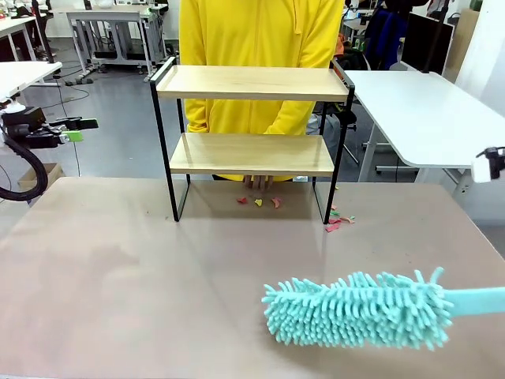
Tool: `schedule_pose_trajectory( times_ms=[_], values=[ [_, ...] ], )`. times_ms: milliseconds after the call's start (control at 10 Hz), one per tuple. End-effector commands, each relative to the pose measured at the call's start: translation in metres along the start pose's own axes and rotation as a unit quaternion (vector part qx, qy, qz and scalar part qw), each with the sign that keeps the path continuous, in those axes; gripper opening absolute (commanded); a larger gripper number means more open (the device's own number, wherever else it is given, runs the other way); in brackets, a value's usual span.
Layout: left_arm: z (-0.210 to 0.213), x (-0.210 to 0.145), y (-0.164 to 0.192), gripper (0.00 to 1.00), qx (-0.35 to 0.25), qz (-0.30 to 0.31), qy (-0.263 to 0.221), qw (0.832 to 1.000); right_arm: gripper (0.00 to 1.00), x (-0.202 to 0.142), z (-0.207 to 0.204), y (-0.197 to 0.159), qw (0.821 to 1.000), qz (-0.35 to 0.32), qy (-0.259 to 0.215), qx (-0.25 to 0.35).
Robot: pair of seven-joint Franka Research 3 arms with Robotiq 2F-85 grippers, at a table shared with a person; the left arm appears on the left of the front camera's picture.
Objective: Clean the shelf.
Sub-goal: Clean the specific section of the Shelf indicated by the human with the Duster.
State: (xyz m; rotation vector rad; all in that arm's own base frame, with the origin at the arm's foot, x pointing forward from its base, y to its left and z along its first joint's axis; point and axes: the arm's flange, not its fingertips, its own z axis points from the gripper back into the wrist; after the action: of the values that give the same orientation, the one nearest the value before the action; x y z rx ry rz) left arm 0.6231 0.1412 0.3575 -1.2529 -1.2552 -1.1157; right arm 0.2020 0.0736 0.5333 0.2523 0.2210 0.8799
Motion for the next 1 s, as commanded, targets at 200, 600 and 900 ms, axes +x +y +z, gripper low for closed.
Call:
schedule_pose_trajectory(
  times_ms=[200,600,900],
  values=[
    [0.0,0.003,-0.003,1.0,-0.002,-0.001,-0.001,1.0,0.14,0.108,0.004,0.037,0.983,-0.155,-0.1,-0.003],
    [0.0,0.003,-0.003,1.0,-0.002,-0.001,-0.001,1.0,0.14,0.22,-0.038,0.06,0.946,-0.26,-0.191,-0.023],
    [0.0,0.003,-0.003,1.0,-0.002,-0.001,-0.001,1.0,0.14,0.218,-0.045,0.058,0.948,-0.259,-0.184,-0.011]
  ],
)
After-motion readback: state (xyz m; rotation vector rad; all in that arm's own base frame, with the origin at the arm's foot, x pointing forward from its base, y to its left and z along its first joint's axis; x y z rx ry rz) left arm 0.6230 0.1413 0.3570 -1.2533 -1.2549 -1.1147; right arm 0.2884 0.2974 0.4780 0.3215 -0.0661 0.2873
